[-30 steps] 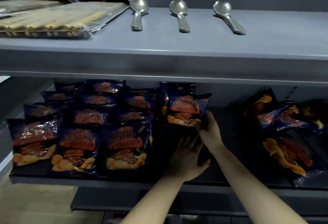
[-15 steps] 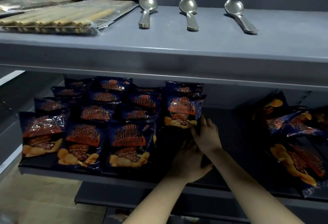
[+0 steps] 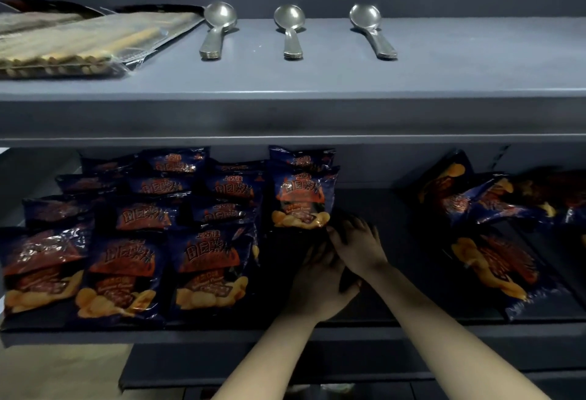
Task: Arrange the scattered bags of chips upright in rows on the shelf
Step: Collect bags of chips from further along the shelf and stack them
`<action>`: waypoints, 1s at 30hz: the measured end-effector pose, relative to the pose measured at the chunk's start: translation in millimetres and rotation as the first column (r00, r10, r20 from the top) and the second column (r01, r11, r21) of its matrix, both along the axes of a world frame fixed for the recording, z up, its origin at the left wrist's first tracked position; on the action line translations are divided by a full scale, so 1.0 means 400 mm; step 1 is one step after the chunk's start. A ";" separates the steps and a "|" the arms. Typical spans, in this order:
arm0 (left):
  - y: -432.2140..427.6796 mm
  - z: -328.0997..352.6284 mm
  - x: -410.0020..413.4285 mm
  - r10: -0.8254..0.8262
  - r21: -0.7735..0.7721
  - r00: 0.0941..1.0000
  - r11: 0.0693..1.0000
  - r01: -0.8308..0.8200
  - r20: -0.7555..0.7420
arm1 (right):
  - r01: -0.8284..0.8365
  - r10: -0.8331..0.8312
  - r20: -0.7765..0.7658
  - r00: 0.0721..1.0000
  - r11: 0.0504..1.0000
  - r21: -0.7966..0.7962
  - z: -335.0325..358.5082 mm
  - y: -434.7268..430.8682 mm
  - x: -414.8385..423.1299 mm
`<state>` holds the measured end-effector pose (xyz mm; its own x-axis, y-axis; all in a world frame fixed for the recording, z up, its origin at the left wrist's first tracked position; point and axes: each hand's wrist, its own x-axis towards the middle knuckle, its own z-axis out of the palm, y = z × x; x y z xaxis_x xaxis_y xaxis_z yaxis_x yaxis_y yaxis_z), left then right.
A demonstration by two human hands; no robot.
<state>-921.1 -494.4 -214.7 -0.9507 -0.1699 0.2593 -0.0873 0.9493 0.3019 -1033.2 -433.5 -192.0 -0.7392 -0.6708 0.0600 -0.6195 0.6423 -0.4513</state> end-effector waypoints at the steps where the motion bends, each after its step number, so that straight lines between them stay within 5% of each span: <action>1: 0.000 -0.002 0.000 -0.002 -0.013 1.000 1.000 0.002 0.008 | 0.003 -0.003 -0.028 1.000 1.000 -0.009 0.000 0.019 0.005; 8: 0.010 0.029 -0.023 -0.086 -0.169 0.994 0.981 0.096 0.061 | 0.098 -0.092 -0.127 0.988 0.994 0.045 0.014 0.172 -0.014; 19: 0.225 0.103 -0.195 -0.334 -0.184 0.942 0.928 0.325 -0.022 | 0.380 -0.389 -0.274 0.879 0.921 -0.089 0.092 0.425 -0.039; 24: 0.312 0.107 -0.259 -0.394 -0.163 0.918 0.909 0.384 -0.031 | 0.509 -0.501 -0.212 0.839 0.860 -0.018 0.084 0.566 -0.057; 30: 0.366 0.113 -0.326 -0.426 -0.129 0.905 0.897 0.422 -0.003 | 0.481 -0.471 -0.131 0.872 0.875 0.055 0.057 0.631 -0.082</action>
<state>-1051.5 -348.1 -169.4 -0.9169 0.2829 0.2817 0.3393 0.9239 0.1767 -1065.9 -181.1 -169.4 -0.9621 -0.2456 0.1189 -0.2716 0.9039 -0.3304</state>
